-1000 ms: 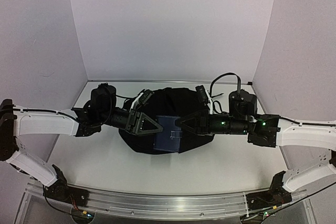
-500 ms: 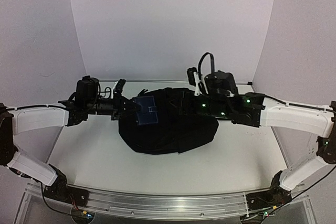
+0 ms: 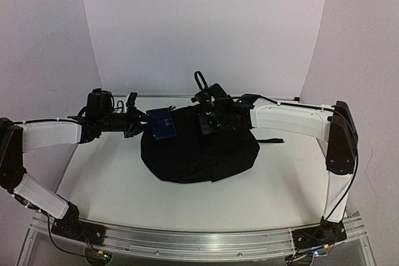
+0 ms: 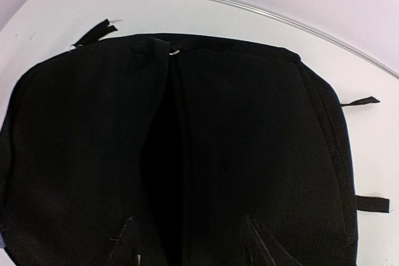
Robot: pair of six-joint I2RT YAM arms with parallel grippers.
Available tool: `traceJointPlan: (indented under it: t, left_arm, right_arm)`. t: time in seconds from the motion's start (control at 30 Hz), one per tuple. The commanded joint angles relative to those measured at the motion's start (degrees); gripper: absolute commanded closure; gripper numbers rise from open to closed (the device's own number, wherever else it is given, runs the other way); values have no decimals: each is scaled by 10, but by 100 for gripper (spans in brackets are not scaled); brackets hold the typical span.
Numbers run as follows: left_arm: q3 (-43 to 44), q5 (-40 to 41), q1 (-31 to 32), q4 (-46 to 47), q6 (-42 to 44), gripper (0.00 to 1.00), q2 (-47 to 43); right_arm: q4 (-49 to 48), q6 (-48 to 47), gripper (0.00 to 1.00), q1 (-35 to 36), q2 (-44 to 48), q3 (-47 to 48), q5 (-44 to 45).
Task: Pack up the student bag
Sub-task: Place the personal item in the student bag.
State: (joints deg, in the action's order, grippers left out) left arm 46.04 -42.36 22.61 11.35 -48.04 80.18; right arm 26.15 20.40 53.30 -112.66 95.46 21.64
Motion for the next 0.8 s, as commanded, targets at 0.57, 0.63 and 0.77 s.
traceJointPlan:
  t: [0.57, 0.63, 0.77]
  left_arm:
    - [117, -56, 12, 55, -9, 100, 74]
    - [123, -55, 15, 56, -9, 100, 77]
    - [120, -45, 15, 57, -10, 100, 75]
  right_arm:
    - [25, -39, 58, -32, -57, 67, -43]
    - [25, -36, 53, -32, -53, 69, -59]
    - [24, -35, 47, -31, -43, 65, -92]
